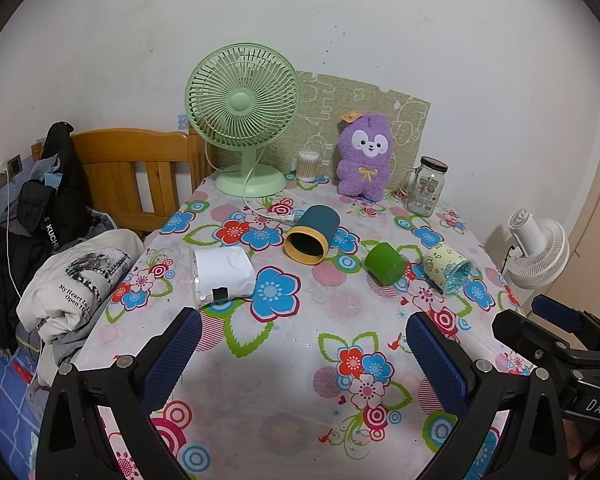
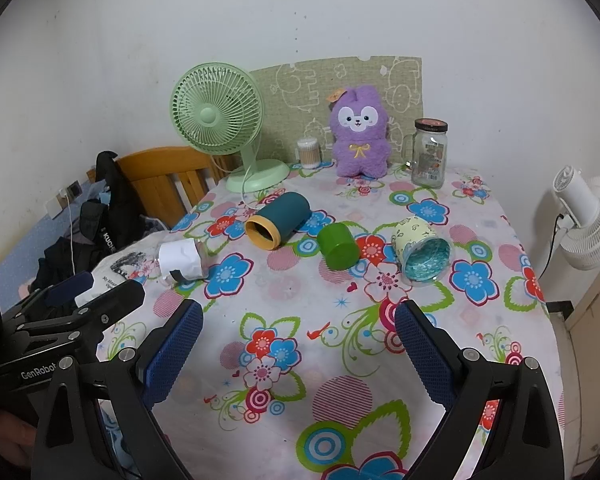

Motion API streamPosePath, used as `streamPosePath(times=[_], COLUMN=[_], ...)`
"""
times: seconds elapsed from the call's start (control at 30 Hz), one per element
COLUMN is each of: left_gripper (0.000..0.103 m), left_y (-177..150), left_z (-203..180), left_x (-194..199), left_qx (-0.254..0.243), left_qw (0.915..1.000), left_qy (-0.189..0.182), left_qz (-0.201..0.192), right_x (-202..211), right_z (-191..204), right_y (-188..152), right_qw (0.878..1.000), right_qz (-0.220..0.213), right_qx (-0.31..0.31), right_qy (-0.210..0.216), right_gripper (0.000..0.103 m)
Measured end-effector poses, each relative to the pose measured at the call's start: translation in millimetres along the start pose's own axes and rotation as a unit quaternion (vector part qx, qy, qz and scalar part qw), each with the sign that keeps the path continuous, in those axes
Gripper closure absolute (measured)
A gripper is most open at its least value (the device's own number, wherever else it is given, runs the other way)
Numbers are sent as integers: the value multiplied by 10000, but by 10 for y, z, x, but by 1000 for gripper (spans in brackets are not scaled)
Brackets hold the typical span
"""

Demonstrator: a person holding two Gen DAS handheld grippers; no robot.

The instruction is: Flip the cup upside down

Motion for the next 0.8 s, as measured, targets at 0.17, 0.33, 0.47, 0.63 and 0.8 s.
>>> streamPosePath(times=[0.17, 0.33, 0.47, 0.63, 0.8], left_gripper=[0, 0, 0, 0, 0], left_y=[2, 5, 5, -23, -24], left_z=[0, 31, 29, 38, 37], left_x=[1, -6, -7, -20, -21], left_qx=[1, -5, -7, 3, -2], left_qw=[10000, 10000, 10000, 10000, 10000], left_qy=[-5, -2, 4, 10, 3], left_qz=[1, 8, 6, 6, 10], right_x=[-1, -4, 0, -5, -10], right_z=[-2, -3, 0, 7, 7], right_y=[-1, 1, 3, -9, -11], right_qw=[10000, 10000, 10000, 10000, 10000], right_qz=[3, 9, 13, 10, 17], right_qx=[-5, -4, -7, -4, -8], right_qy=[-9, -13, -17, -14, -8], right_gripper=[5, 5, 5, 5, 5])
Point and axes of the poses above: each gripper's, at about its wrist camera, not at the fingertips, and x roughly against the way its jaws point, z to its left, y to its top, the point moved 6 cm from there along -x, roughly the way its jaws point, and after that the axes turned 5 degrees about -y, right-handed, at the moved point
